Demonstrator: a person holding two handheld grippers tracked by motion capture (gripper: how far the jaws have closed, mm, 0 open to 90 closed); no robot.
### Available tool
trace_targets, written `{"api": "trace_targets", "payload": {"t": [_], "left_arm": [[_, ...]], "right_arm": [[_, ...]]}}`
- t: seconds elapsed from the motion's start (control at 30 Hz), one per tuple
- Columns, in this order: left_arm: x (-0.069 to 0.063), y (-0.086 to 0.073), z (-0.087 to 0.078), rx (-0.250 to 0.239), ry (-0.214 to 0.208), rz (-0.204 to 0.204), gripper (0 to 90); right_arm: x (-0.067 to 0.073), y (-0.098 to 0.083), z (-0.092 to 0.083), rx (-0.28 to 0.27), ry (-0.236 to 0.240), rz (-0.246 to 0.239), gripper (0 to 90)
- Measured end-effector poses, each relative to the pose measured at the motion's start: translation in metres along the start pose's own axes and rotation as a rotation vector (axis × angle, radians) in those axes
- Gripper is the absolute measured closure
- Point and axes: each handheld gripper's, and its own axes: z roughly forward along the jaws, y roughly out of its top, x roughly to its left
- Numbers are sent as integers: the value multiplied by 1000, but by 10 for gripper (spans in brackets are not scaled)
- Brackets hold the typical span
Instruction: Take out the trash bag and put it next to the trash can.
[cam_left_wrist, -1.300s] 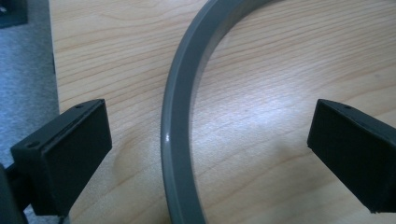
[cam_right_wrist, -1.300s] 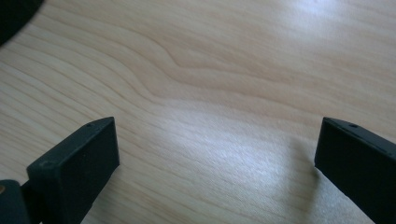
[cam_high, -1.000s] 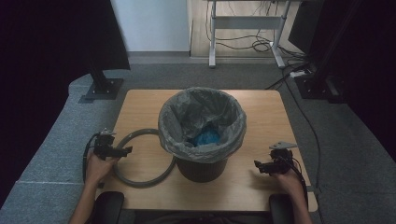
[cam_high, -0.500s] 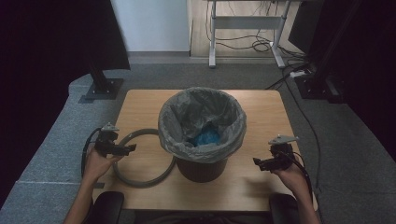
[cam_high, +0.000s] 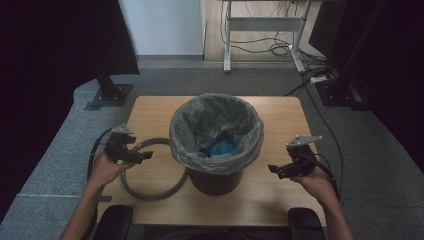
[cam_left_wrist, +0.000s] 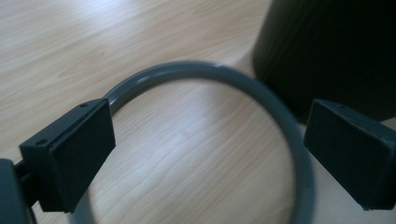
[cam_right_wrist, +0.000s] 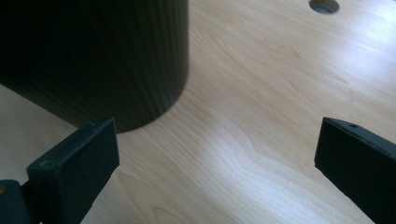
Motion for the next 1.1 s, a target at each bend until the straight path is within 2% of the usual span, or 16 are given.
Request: {"api": "trace_targets", "payload": {"t": [0.17,0.2,0.3,0.33,0.37,0.43,0.47,0.5,0.63,0.73,0.77,0.8,0.87,0.97,1.0,1.1], "left_arm": [[-8,12,-8,-6,-40,31,28],[-13,18,-11,0,-53,53,28],[-22,28,-19,6,-59,93,29],[-22,28,-19,6,-59,93,30],[-27,35,-24,3,-74,114,34],[-30,38,-27,1,-85,121,45],[-33,42,-30,1,-95,130,49],[-38,48,-35,6,-110,151,50],[-46,59,-43,7,-127,185,58],[-54,70,-50,1,-151,215,75],[-61,78,-54,3,-170,237,89],[-61,78,-54,3,-170,237,97],[-66,85,-58,1,-197,254,118],[-76,95,-61,13,-199,291,129],[-83,102,-63,14,-204,316,134],[-91,107,-64,13,-216,340,138]], "right_arm": [[4,14,-10,-5,22,-23,0],[6,20,-14,-6,27,-36,1],[10,30,-20,-4,47,-54,1],[10,30,-20,-4,47,-54,1],[13,37,-25,-4,62,-63,1],[14,40,-28,-6,71,-69,1],[16,48,-34,-15,92,-87,18],[18,52,-38,-20,101,-96,21],[22,64,-48,-35,133,-111,21],[29,82,-58,-49,170,-138,21],[32,86,-59,-51,178,-149,21],[32,86,-59,-51,178,-149,21],[41,99,-63,-53,209,-180,36],[50,111,-64,-52,239,-213,39],[54,115,-64,-49,249,-221,40],[60,121,-63,-44,273,-239,44]]}}
